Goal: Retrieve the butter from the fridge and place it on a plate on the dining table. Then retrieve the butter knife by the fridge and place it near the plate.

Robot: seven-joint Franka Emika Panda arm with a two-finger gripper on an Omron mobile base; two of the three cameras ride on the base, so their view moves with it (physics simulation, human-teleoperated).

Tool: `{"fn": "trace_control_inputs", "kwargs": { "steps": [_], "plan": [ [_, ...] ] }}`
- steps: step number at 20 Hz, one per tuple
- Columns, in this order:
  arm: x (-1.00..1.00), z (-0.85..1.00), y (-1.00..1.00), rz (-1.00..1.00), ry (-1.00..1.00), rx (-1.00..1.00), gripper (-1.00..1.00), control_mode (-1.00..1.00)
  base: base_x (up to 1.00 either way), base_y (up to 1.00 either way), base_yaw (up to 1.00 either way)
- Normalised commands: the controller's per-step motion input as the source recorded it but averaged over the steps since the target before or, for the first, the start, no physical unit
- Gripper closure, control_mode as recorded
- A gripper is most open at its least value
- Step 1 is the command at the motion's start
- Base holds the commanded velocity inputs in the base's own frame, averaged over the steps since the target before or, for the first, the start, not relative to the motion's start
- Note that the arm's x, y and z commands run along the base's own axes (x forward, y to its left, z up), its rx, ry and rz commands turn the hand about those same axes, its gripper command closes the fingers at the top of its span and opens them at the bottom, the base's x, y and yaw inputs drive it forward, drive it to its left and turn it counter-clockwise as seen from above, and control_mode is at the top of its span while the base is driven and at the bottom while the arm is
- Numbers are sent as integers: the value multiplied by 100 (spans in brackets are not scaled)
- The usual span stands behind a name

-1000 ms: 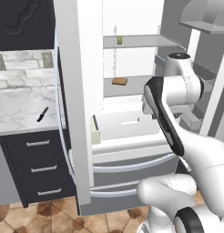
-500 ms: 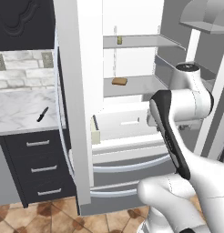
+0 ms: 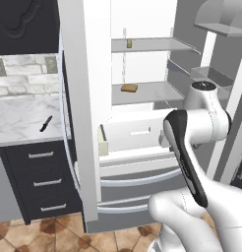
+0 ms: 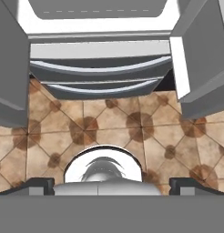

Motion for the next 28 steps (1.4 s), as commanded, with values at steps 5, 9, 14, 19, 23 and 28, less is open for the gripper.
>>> {"fn": "trace_control_inputs", "kwargs": {
  "steps": [5,9,14,19,23,28],
  "plan": [
    [0,0,1,0,0,0,-100,-100,0,0,0],
    [0,0,0,0,0,0,-100,-100,0,0,0],
    [0,-3,-7,0,0,0,-100,100,1,-4,0],
    [0,0,0,0,0,0,-100,100,4,-36,1],
    [0,0,0,0,0,0,-100,100,23,-22,9],
    [0,0,0,0,0,0,-100,100,48,0,0]
  ]
}}
